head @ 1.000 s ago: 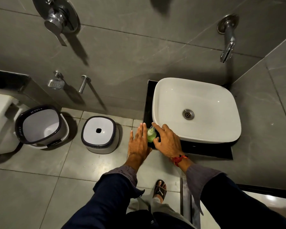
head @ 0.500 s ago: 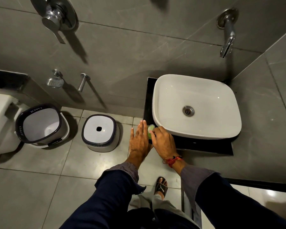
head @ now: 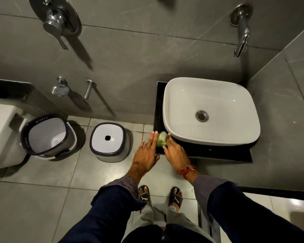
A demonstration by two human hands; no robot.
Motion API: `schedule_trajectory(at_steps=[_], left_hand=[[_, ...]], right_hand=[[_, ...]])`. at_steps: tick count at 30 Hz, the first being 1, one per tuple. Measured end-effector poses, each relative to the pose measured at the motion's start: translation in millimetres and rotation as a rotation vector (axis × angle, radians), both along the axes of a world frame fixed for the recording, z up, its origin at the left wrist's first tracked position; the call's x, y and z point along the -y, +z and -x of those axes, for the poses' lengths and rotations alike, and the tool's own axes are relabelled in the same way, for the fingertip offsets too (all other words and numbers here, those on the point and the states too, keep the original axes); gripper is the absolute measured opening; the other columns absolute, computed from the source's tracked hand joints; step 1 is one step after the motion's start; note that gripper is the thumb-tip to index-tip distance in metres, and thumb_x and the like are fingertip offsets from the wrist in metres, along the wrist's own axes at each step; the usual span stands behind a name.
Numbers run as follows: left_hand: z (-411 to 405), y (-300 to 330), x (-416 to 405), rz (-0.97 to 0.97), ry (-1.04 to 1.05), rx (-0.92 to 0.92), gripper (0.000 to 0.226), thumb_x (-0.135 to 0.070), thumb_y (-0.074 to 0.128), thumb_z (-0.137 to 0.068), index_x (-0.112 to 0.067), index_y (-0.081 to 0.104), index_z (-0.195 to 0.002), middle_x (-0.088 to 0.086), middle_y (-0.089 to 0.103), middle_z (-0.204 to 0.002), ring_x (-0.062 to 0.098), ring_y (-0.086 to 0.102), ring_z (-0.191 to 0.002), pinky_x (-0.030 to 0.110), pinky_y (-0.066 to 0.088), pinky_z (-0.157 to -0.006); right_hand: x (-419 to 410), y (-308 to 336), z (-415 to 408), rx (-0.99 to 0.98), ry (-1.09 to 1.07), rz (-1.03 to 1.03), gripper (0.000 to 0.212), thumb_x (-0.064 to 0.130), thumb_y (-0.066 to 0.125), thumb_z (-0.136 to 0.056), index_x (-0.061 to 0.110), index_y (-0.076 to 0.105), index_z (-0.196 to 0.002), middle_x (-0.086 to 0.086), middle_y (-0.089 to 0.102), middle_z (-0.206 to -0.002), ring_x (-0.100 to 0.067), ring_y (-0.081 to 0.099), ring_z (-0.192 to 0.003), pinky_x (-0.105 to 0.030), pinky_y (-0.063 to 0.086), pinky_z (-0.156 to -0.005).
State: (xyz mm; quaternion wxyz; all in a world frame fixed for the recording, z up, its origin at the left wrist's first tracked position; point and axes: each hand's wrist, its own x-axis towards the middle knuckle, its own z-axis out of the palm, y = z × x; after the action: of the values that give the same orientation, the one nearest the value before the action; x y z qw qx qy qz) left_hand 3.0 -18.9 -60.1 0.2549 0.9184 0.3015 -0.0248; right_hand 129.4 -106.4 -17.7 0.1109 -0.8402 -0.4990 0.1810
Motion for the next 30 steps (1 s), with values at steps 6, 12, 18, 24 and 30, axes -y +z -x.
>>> schedule_trajectory(at_steps=[6, 12, 18, 24, 30], left_hand=[[-1, 0, -5, 0.020, -0.024, -0.003, 0.088, -0.050, 0.045, -0.104, -0.014, -0.012, -0.160, 0.006, -0.005, -0.171, 0.021, 0.009, -0.157, 0.044, 0.015, -0.126], [-2, 2, -9, -0.004, -0.053, -0.015, 0.091, -0.038, 0.054, -0.102, -0.012, -0.012, -0.160, 0.007, -0.002, -0.171, 0.022, 0.014, -0.156, 0.045, 0.017, -0.125], [-4, 13, -8, -0.029, -0.071, -0.061, 0.091, -0.036, 0.054, -0.103, -0.008, -0.012, -0.159, 0.009, -0.003, -0.171, 0.024, 0.018, -0.156, 0.044, 0.018, -0.127], [-7, 18, -1, 0.038, -0.011, -0.055, 0.093, -0.028, 0.056, -0.102, -0.006, -0.016, -0.158, 0.011, 0.000, -0.171, 0.030, 0.025, -0.153, 0.046, 0.027, -0.123], [-9, 19, 2, 0.038, 0.018, -0.060, 0.096, -0.020, 0.058, -0.100, -0.008, -0.017, -0.158, 0.012, 0.008, -0.170, 0.037, 0.033, -0.148, 0.048, 0.033, -0.118]], right_hand=[[2, -11, 0, 0.112, 0.070, 0.048, 0.053, 0.020, 0.046, -0.104, 0.003, 0.027, -0.150, -0.015, 0.028, -0.160, -0.034, 0.073, -0.087, -0.041, 0.064, -0.075], [8, -21, 2, 0.191, 0.133, 0.118, 0.052, 0.025, 0.033, -0.107, 0.002, 0.020, -0.151, -0.017, 0.013, -0.164, -0.026, 0.060, -0.122, -0.033, 0.059, -0.090], [13, -21, 2, 0.129, 0.167, 0.070, 0.047, 0.016, 0.038, -0.105, -0.006, 0.028, -0.146, -0.025, 0.018, -0.161, -0.037, 0.046, -0.136, -0.041, 0.051, -0.105], [14, -23, 8, -0.022, 0.082, -0.053, 0.078, -0.007, 0.053, -0.089, 0.000, 0.008, -0.153, -0.022, 0.004, -0.164, -0.039, 0.060, -0.117, -0.040, 0.053, -0.100], [22, -23, 7, 0.030, 0.102, -0.085, 0.096, -0.010, 0.055, -0.082, 0.008, -0.005, -0.154, -0.010, -0.011, -0.165, -0.035, 0.032, -0.144, -0.042, 0.053, -0.102]])
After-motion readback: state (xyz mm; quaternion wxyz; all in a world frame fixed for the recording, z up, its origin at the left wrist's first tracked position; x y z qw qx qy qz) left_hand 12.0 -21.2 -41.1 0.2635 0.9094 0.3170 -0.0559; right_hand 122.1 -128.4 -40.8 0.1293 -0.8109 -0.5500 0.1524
